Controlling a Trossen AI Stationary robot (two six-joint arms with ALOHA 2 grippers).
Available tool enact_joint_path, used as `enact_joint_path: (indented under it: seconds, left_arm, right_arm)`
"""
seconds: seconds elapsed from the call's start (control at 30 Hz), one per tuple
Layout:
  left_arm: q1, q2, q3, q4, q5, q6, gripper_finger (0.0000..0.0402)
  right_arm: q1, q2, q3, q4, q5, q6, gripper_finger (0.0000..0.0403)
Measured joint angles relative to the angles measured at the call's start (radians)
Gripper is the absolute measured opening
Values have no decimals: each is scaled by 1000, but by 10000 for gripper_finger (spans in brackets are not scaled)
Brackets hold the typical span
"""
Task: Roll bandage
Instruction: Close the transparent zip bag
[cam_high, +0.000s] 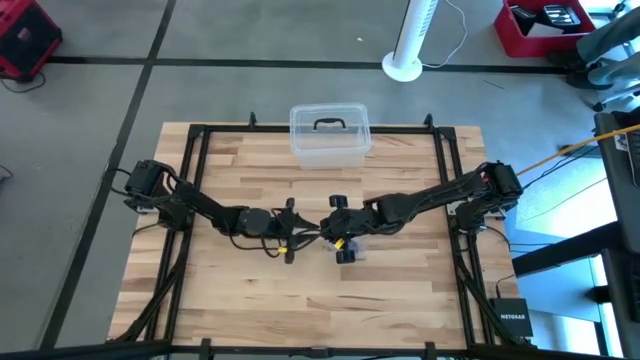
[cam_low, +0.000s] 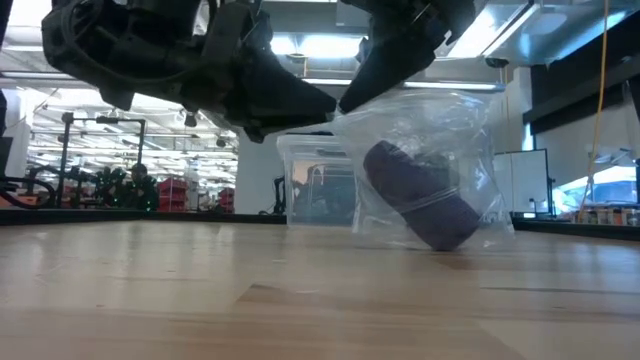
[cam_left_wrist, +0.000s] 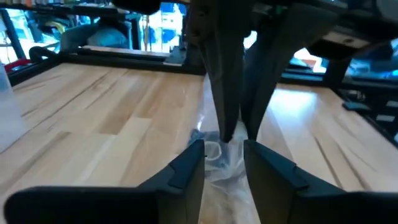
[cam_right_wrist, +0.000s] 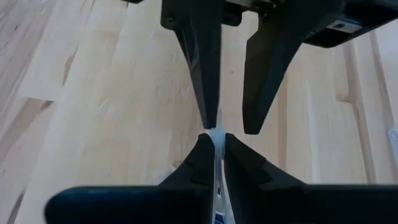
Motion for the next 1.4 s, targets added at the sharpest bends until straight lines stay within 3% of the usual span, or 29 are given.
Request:
enact_joint_path:
  seconds: [0.2,0.43,0.5,0.8,0.93,1.03,1.2,1.4]
  left_arm:
    - [-1,0,30,-95,1,19,100]
    - [-2,1,53,-104,-41,57,14]
    - [-5,1,56,-104,-62,69,7]
    - [-61,1,63,-111,-424,75,1]
    - [-63,-1,63,-118,-566,75,1]
    - [-68,0,62,-145,-550,84,1]
    - [-66,0,62,-134,-424,95,0]
    - [-53,5,61,-140,-213,-18,9]
  right_arm:
    - [0,1,0,5,1,0,31]
    - [-1,1,0,1,7,3,31]
    - [-1,1,0,0,10,9,32]
    - [-4,0,4,-25,91,94,32]
    - [4,5,6,-124,42,110,32]
    - [6,0,31,-199,51,120,32]
    - [13,1,48,-237,97,125,32]
    - [13,2,80,-231,123,105,32]
